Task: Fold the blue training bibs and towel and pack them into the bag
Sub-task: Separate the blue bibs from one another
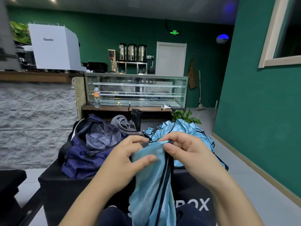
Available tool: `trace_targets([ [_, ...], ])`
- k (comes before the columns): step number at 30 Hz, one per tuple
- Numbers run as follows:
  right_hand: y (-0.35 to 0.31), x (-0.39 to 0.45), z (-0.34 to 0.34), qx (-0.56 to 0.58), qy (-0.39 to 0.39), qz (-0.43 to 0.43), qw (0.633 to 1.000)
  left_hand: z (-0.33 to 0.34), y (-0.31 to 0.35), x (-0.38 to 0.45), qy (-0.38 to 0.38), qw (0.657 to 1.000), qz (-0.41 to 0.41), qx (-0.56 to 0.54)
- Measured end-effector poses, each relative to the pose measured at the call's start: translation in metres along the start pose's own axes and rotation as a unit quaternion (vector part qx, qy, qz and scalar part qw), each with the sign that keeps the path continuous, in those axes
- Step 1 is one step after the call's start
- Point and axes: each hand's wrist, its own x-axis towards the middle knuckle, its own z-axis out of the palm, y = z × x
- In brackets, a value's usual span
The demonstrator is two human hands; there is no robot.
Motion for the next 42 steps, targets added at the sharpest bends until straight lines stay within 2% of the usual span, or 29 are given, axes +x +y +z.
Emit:
trace_targets([
  [2,0.0,0.0,-0.005,0.008,0.002,-0.001,1.0,-0.003,-0.004,-0.003,-0.06,0.994,-0.009,-0.089],
  [5,0.0,-0.001,-0.009,0.006,-0.001,0.003,1.0,-0.003,0.001,-0.005,-0.073,0.99,0.007,-0.12],
  [13,0.0,0.0,-0.01,-0.013,0.032,-0.003,0.999,-0.009,0.001,0.002,-0.089,0.996,0.024,0.006],
  [18,-0.013,0.013,-0.018,-0.121,0.085,0.001,0.989,-0.032,0.014,0.037,-0.125,0.987,0.047,0.088],
  [21,-0.031,0.029,-0.023,-0.274,0.127,-0.03,0.953,-0.048,0.038,0.073,-0.12,0.961,0.104,0.225],
  [25,-0.068,0.052,-0.026,-0.395,0.164,-0.111,0.897,-0.068,0.079,0.114,-0.079,0.93,0.159,0.321],
  [28,-0.093,0.075,-0.034,-0.493,0.15,-0.12,0.849,-0.082,0.106,0.133,-0.044,0.925,0.175,0.335],
  [31,-0.114,0.101,-0.04,-0.581,0.134,-0.119,0.794,-0.087,0.127,0.145,0.03,0.919,0.178,0.351],
  [34,-0.136,0.126,-0.038,-0.633,0.162,-0.125,0.746,-0.087,0.141,0.155,0.108,0.904,0.174,0.374],
  [36,-0.15,0.139,-0.035,-0.653,0.187,-0.136,0.722,-0.089,0.151,0.162,0.135,0.908,0.161,0.362],
  [38,-0.164,0.148,-0.031,-0.643,0.192,-0.139,0.728,-0.093,0.163,0.167,0.146,0.92,0.138,0.335],
  [42,-0.188,0.147,-0.018,-0.585,0.154,-0.101,0.79,-0.106,0.177,0.168,0.123,0.94,0.088,0.305],
])
